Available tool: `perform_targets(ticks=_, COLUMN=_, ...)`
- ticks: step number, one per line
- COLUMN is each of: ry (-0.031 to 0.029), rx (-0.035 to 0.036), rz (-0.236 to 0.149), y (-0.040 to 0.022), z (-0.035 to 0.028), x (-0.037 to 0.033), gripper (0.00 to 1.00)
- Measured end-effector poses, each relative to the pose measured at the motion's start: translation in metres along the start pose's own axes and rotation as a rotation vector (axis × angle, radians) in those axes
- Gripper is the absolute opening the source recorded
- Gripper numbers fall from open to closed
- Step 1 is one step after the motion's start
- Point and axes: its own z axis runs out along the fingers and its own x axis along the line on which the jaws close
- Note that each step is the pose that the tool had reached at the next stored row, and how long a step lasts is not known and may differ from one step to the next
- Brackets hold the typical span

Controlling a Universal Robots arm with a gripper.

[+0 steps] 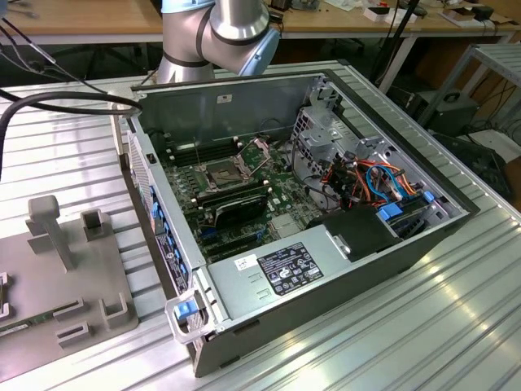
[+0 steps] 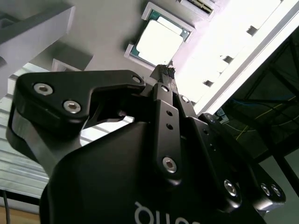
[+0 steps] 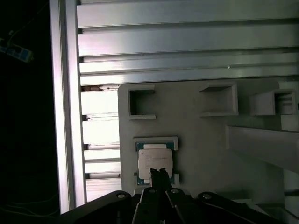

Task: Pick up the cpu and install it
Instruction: 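Pick up the cpu and move it towards the insertion slot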

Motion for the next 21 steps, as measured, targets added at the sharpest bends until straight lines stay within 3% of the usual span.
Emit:
perform_targets(ticks=6, ry=-0.0003, rx=-0.0002, rz=0.000, y=0.0000, z=0.0004, x=0.0000, gripper=0.11)
perform_targets(ticks=9, ry=-0.0002, rx=-0.0002, rz=0.000, y=0.0000, z=0.0005, x=0.0000, gripper=0.29)
perform_targets(ticks=12, ry=-0.0003, rx=-0.0002, rz=0.000, y=0.0000, z=0.0006, x=0.0000, gripper=0.36)
perform_targets(ticks=17, ry=-0.0003, rx=-0.0002, rz=0.000, y=0.0000, z=0.0008, x=0.0000, gripper=0.66)
perform_targets(ticks=19, ry=-0.0007, rx=-0.0006, rz=0.000, y=0.0000, z=0.0026, x=0.0000, gripper=0.66)
perform_targets(ticks=21, ry=-0.0003, rx=-0.0003, rz=0.000, y=-0.0003, z=0.0096, x=0.0000, gripper=0.66)
